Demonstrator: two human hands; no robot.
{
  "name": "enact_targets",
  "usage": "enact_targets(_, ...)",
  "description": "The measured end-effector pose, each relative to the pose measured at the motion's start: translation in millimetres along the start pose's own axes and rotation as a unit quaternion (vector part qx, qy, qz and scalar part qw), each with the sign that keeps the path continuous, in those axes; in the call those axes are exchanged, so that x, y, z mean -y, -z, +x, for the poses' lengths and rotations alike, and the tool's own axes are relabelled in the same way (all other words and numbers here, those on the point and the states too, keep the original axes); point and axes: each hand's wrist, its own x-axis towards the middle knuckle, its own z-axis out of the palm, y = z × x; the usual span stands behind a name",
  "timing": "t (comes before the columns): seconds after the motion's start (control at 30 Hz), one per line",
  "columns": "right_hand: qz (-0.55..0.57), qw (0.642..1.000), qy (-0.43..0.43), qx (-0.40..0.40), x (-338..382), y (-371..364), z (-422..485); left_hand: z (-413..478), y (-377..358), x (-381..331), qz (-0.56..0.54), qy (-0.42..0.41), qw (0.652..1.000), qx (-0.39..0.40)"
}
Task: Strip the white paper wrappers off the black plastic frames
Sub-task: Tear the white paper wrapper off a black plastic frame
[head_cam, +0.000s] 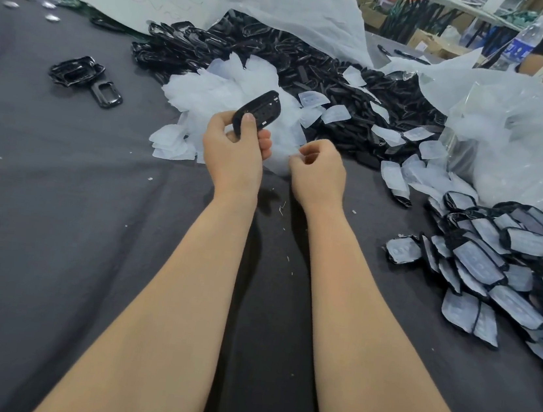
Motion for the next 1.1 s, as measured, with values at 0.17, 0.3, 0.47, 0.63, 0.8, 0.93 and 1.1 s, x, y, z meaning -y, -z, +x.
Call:
enact_targets(0.17, 0.216, 0.976, -0.019, 0.015, -10.4, 20.1, 2.9, -4.5, -2.0, 1.4, 0.028, 0.007, 0.998, 0.055)
enact_targets(0.3, 0.313, 0.947, -0.053, 0.046, -16.4, 29.6, 3.5, -6.0, -2.0, 1.6, 0.049, 0.008, 0.996, 0.071)
enact_targets(0.47, 0.397, 0.914, -0.082, 0.028, -21.6, 30.3, -2.3, -6.7, -2.7, 2.6, 0.064, 0.010, 0.995, 0.070)
enact_targets(0.63, 0.435, 0.896, -0.085, 0.022, -21.7, 31.2, -2.3, -5.2, -3.4, 6.3, 0.090, 0.012, 0.993, 0.077)
enact_targets(0.8, 0.413, 0.908, -0.068, -0.003, -22.8, 31.6, -1.8, -4.0, -4.2, 9.7, 0.107, 0.012, 0.991, 0.082)
enact_targets(0.93, 0.413, 0.908, -0.076, -0.003, -21.9, 31.9, -2.7, -3.4, -4.5, 12.3, 0.118, 0.014, 0.989, 0.084)
enact_targets(1.1, 0.463, 0.881, -0.095, 0.018, -18.7, 33.4, -4.4, -2.3, -4.5, 13.7, 0.119, 0.016, 0.989, 0.084)
